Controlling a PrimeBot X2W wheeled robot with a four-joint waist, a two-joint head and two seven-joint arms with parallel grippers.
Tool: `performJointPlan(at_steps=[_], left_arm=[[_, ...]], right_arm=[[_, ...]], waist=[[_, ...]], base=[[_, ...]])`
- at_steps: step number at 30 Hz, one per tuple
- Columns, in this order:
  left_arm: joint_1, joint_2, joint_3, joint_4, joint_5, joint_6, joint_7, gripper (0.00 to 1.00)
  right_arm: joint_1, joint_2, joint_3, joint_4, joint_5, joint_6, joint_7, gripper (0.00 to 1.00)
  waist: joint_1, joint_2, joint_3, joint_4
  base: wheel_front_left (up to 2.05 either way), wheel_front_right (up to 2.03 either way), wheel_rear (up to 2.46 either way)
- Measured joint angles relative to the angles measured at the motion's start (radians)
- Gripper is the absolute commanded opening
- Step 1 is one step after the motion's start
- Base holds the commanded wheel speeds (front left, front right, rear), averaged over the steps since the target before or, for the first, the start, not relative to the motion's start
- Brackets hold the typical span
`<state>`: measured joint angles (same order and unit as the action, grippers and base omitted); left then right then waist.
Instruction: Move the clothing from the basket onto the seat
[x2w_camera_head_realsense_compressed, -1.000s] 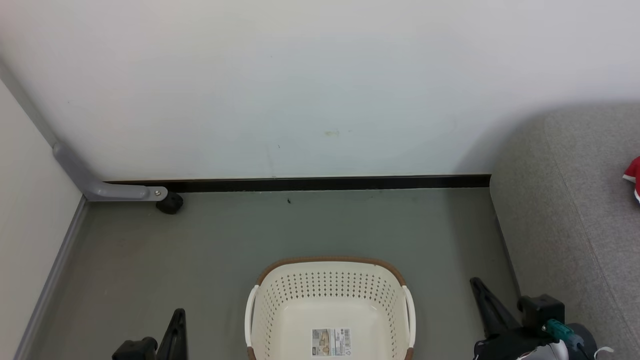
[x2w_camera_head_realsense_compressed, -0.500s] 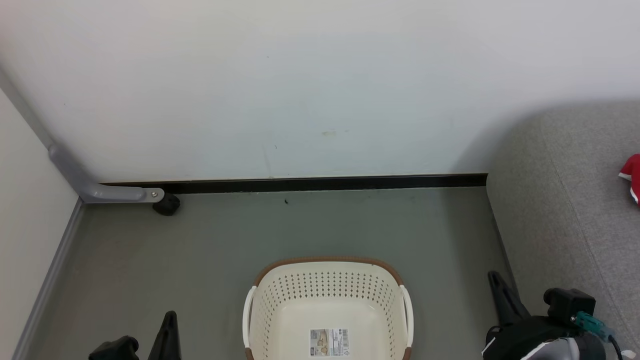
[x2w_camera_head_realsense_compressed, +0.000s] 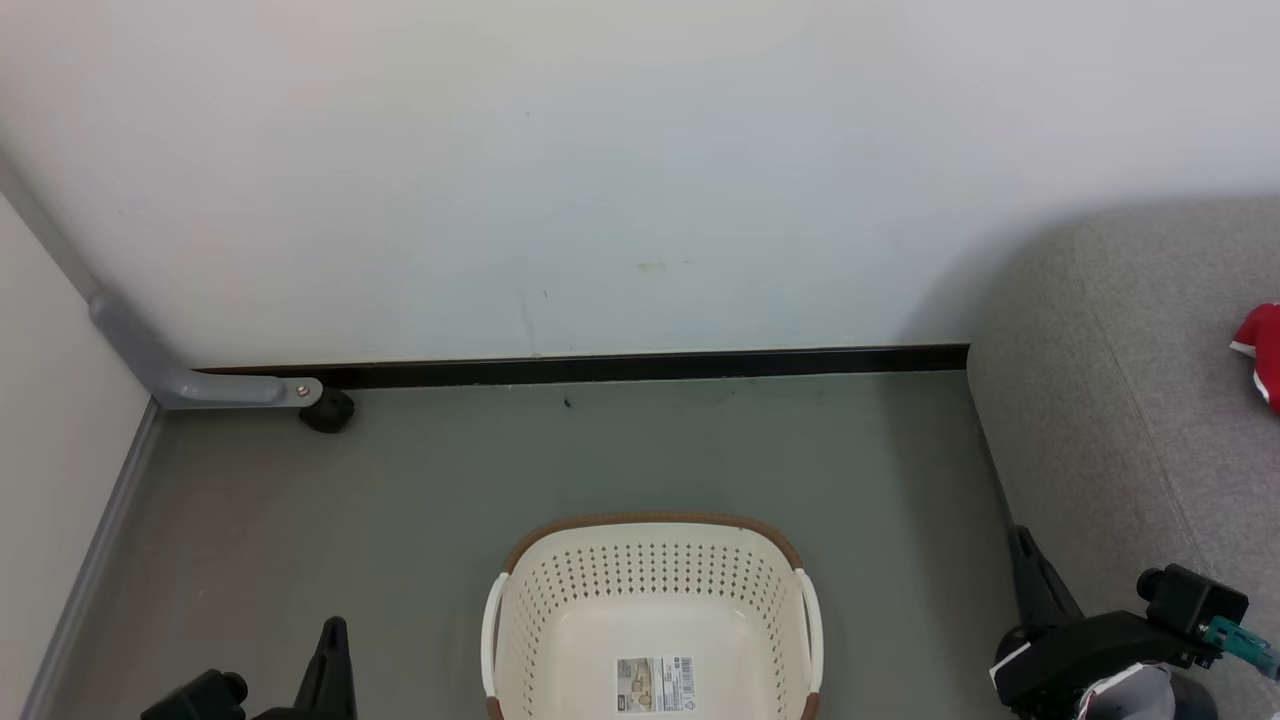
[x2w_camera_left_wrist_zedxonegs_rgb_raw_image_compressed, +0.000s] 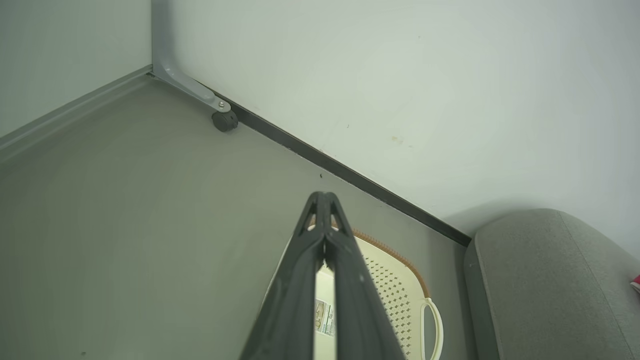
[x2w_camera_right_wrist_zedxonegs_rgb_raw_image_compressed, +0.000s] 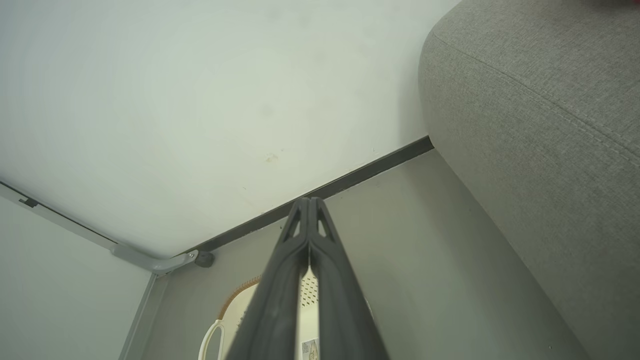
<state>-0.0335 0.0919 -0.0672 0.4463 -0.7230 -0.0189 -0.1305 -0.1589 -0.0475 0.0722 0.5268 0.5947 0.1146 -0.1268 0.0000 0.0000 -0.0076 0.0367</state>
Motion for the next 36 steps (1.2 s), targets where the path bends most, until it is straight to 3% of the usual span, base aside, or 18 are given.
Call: performJointPlan(at_steps=[36], left_arm=[[-0.020, -0.024, 0.082, -0.076, -0.455, -0.052, 0.129, 0.00]], right_arm=[[0.027, 0.001, -0.110, -0.117, 0.518, 0.000, 0.127, 0.00]], waist=[[0.0000, 0.0000, 0.005, -0.019]], base=[[0.00, 0.00, 0.00]])
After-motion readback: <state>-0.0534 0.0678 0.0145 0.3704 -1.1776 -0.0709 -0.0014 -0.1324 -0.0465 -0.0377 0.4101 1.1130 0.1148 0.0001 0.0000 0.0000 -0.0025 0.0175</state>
